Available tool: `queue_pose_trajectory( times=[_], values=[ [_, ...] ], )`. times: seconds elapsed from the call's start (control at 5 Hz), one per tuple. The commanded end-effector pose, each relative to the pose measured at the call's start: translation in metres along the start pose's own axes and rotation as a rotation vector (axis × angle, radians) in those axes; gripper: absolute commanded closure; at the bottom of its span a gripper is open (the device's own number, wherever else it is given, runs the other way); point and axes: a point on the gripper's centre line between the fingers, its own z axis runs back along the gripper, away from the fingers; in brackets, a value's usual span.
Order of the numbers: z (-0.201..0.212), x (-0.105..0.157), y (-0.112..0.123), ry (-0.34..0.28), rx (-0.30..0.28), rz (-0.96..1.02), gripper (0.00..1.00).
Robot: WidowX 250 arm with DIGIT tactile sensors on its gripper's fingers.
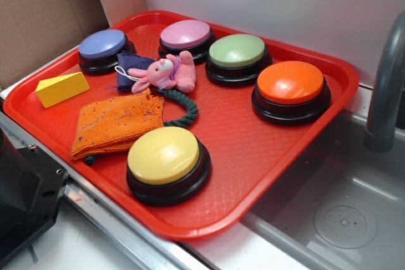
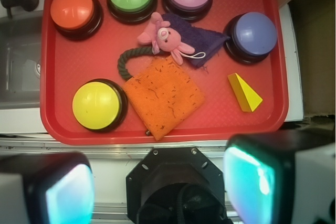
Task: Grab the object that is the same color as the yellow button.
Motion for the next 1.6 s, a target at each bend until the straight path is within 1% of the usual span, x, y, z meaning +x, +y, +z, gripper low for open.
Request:
queue_pose_trajectory(
  times=[0.0,0.2,0.4,0.6,0.8,1.0,1.2,1.4],
  values=[
    [0.0,0.0,0.0,0.0,0.0,0.0,0.0],
    [-0.016,0.011,0.022,-0.041,0.045,-0.058,0.0],
    [-0.037,0.019,0.04,-0.024,0.049,-0.117,0.0],
    [-0.065,0.022,0.065,0.001,0.107,-0.108,0.0],
    [-0.101,0.026,0.091,0.003,0.108,-0.143,0.0],
    [-0.127,0.027,0.112,-0.016,0.073,-0.173,0.0],
    [-0.15,0.029,0.131,-0.029,0.097,-0.168,0.0],
    [-0.171,0.031,0.139,0.027,0.14,-0.179,0.0]
  ],
)
